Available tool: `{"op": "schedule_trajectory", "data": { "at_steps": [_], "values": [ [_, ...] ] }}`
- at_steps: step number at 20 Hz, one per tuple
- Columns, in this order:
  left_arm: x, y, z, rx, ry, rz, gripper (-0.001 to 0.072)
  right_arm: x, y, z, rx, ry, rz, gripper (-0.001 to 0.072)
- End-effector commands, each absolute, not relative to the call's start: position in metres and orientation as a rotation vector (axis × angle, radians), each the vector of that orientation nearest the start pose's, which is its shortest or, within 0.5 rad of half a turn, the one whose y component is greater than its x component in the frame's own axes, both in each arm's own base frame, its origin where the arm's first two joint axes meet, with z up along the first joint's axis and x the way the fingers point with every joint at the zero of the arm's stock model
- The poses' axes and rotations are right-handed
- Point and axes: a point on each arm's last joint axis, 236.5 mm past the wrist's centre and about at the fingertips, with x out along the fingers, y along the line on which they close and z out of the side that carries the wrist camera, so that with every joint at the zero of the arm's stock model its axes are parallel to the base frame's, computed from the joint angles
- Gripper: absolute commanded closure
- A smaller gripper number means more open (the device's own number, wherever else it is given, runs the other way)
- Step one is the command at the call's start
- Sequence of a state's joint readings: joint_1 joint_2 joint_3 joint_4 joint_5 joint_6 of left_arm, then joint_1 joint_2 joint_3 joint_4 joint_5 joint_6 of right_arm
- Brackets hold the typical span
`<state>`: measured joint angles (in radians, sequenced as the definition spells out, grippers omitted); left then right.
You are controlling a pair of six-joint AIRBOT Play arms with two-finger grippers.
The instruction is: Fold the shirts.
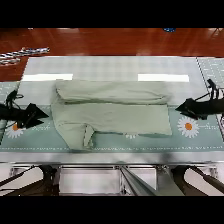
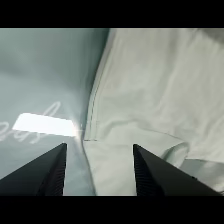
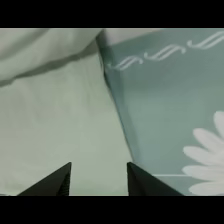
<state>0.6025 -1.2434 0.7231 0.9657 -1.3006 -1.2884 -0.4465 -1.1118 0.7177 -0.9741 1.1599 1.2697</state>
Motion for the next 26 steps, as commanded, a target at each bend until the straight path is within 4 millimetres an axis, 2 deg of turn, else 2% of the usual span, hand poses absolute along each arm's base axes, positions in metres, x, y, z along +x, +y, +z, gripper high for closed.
{"op": "schedule_trajectory", "data": {
  "at_steps": [1, 4, 7, 10, 11, 12, 13, 14, 15, 16, 17, 18, 19, 20, 23, 26],
  "values": [
    [0.237, 0.0, -0.084, -1.056, 1.398, -0.053, 0.02, 0.269, 0.025, -0.055, 0.745, 1.227, 0.142, 0.0305],
    [0.227, -0.022, -0.099, -1.049, 1.454, -0.044, 0.0201, 0.269, 0.028, -0.05, 0.756, 1.208, 0.151, 0.0305],
    [0.221, -0.05, -0.109, -0.972, 1.517, -0.085, 0.0201, 0.276, 0.033, -0.043, 0.798, 1.173, 0.163, 0.0305],
    [0.226, -0.074, -0.116, -0.86, 1.53, -0.141, 0.0201, 0.289, 0.037, -0.029, 0.834, 1.12, 0.191, 0.0305],
    [0.229, -0.08, -0.119, -0.829, 1.524, -0.151, 0.0241, 0.293, 0.034, -0.022, 0.814, 1.111, 0.195, 0.0306],
    [0.23, -0.083, -0.12, -0.821, 1.522, -0.146, 0.0534, 0.297, 0.025, -0.012, 0.789, 1.098, 0.195, 0.0305],
    [0.232, -0.085, -0.12, -0.826, 1.517, -0.143, 0.0682, 0.299, 0.012, -0.003, 0.767, 1.091, 0.177, 0.0305],
    [0.232, -0.085, -0.119, -0.825, 1.518, -0.147, 0.0689, 0.295, -0.012, -0.003, 0.732, 1.107, 0.11, 0.0305],
    [0.231, -0.086, -0.117, -0.826, 1.525, -0.156, 0.0689, 0.282, -0.043, -0.014, 0.701, 1.148, -0.011, 0.0305],
    [0.231, -0.087, -0.117, -0.825, 1.526, -0.161, 0.0689, 0.258, -0.074, -0.031, 0.724, 1.218, -0.181, 0.0305],
    [0.231, -0.087, -0.117, -0.825, 1.526, -0.16, 0.0689, 0.232, -0.087, -0.047, 0.749, 1.295, -0.284, 0.0306],
    [0.231, -0.087, -0.117, -0.825, 1.525, -0.16, 0.0689, 0.206, -0.08, -0.062, 0.774, 1.388, -0.287, 0.0305],
    [0.231, -0.087, -0.116, -0.826, 1.526, -0.16, 0.0689, 0.186, -0.064, -0.073, 0.81, 1.471, -0.244, 0.0305],
    [0.231, -0.088, -0.116, -0.829, 1.526, -0.162, 0.0688, 0.179, -0.046, -0.082, 0.858, 1.503, -0.213, 0.0306],
    [0.231, -0.09, -0.114, -0.842, 1.527, -0.169, 0.0689, 0.187, 0.003, -0.088, 0.956, 1.511, -0.027, 0.0305],
    [0.231, -0.091, -0.114, -0.842, 1.526, -0.169, 0.0689, 0.19, 0.017, -0.097, 0.938, 1.556, 0.024, 0.0306]
  ]
}}
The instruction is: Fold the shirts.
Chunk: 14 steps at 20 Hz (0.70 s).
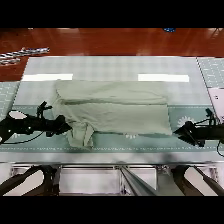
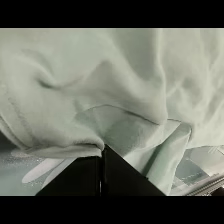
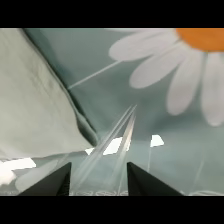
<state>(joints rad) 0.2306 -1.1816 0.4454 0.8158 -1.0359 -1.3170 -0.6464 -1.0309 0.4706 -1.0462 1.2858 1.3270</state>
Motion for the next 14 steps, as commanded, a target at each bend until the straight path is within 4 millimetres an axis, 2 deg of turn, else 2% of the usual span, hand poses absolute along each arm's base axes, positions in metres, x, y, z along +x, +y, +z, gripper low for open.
{"op": "schedule_trajectory", "data": {
  "at_steps": [1, 4, 7, 8, 10, 11, 14],
  "values": [
    [0.231, -0.091, -0.114, -0.842, 1.526, -0.169, 0.0688, 0.196, 0.022, -0.101, 0.949, 1.553, 0.033, 0.0306],
    [0.231, -0.091, -0.114, -0.846, 1.525, -0.169, 0.0689, 0.216, 0.033, -0.114, 0.982, 1.54, 0.039, 0.0305],
    [0.235, -0.094, -0.111, -0.874, 1.512, -0.173, 0.0688, 0.25, 0.044, -0.121, 1.022, 1.474, 0.039, 0.0307],
    [0.236, -0.094, -0.111, -0.876, 1.51, -0.174, 0.0688, 0.262, 0.05, -0.117, 1.037, 1.447, 0.053, 0.0355],
    [0.242, -0.093, -0.105, -0.856, 1.494, -0.196, 0.0688, 0.279, 0.059, -0.101, 0.978, 1.415, 0.139, 0.0648],
    [0.247, -0.093, -0.099, -0.846, 1.482, -0.217, 0.0688, 0.283, 0.065, -0.091, 0.936, 1.417, 0.206, 0.0689],
    [0.276, -0.08, -0.063, -0.814, 1.407, -0.286, 0.0688, 0.293, 0.066, -0.06, 0.86, 1.4, 0.309, 0.0689]
  ]
}}
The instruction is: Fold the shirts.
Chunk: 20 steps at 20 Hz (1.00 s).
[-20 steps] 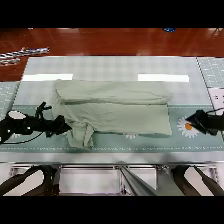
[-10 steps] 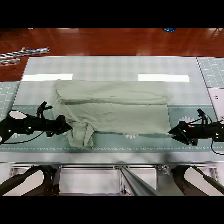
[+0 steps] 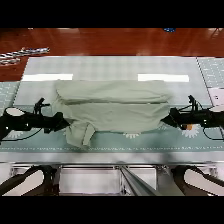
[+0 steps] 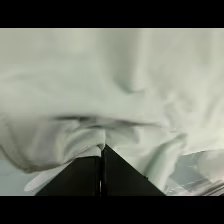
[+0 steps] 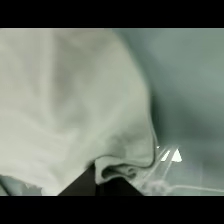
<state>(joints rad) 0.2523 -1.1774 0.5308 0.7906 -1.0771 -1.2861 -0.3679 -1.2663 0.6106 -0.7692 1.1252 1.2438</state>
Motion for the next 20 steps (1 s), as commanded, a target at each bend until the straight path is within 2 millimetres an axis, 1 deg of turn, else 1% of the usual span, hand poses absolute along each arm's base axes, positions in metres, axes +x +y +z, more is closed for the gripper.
{"op": "schedule_trajectory", "data": {
  "at_steps": [1, 3, 5, 7, 8, 9, 11, 13, 15, 18, 20],
  "values": [
    [0.289, -0.072, -0.049, -0.808, 1.369, -0.292, 0.0688, 0.3, 0.062, -0.05, 0.832, 1.37, 0.309, 0.0689],
    [0.321, -0.055, -0.02, -0.775, 1.272, -0.289, 0.0688, 0.321, 0.055, -0.028, 0.801, 1.306, 0.311, 0.0689],
    [0.349, -0.047, 0.007, -0.732, 1.198, -0.301, 0.0689, 0.344, 0.046, -0.008, 0.776, 1.237, 0.306, 0.0689],
    [0.375, -0.045, 0.023, -0.694, 1.152, -0.317, 0.0689, 0.365, 0.041, 0.003, 0.757, 1.205, 0.308, 0.0689],
    [0.39, -0.043, 0.026, -0.68, 1.129, -0.316, 0.0689, 0.375, 0.042, 0.004, 0.75, 1.199, 0.31, 0.0689],
    [0.406, -0.041, 0.026, -0.671, 1.11, -0.309, 0.0689, 0.387, 0.043, 0.002, 0.744, 1.191, 0.305, 0.0689],
    [0.433, -0.041, 0.019, -0.676, 1.098, -0.293, 0.0689, 0.41, 0.048, -0.004, 0.731, 1.18, 0.302, 0.0689],
    [0.456, -0.043, 0.007, -0.692, 1.123, -0.297, 0.0689, 0.433, 0.05, -0.01, 0.726, 1.171, 0.297, 0.0689],
    [0.475, -0.045, -0.004, -0.708, 1.142, -0.297, 0.0689, 0.454, 0.048, -0.014, 0.739, 1.159, 0.284, 0.0689],
    [0.497, -0.049, -0.022, -0.724, 1.178, -0.309, 0.0689, 0.473, 0.043, -0.021, 0.753, 1.158, 0.275, 0.0689],
    [0.514, -0.048, -0.029, -0.723, 1.176, -0.31, 0.0689, 0.484, 0.042, -0.026, 0.767, 1.15, 0.273, 0.0689]
  ]
}}
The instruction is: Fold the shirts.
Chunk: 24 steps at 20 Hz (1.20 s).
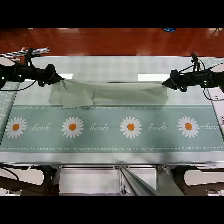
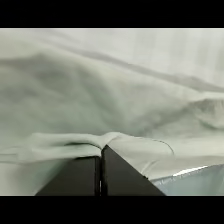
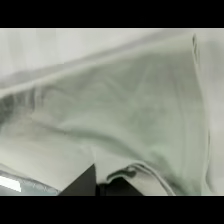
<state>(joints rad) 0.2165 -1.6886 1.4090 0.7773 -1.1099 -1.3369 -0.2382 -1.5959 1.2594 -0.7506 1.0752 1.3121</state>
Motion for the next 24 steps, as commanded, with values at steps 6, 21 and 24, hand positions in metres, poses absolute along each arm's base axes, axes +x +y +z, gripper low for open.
{"op": "schedule_trajectory", "data": {
  "at_steps": [6, 21, 24],
  "values": [
    [0.553, -0.054, -0.037, -0.719, 1.149, -0.322, 0.0689, 0.5, 0.037, -0.045, 0.791, 1.15, 0.255, 0.0689],
    [0.471, 0.107, 0.04, -0.576, 1.291, 0.018, 0.0201, 0.464, -0.099, 0.079, 0.719, 0.979, 0.147, 0.0305],
    [0.464, 0.12, 0.09, -0.526, 1.066, 0.088, 0.0201, 0.425, -0.146, 0.055, 0.698, 0.98, -0.079, 0.0305]
  ]
}}
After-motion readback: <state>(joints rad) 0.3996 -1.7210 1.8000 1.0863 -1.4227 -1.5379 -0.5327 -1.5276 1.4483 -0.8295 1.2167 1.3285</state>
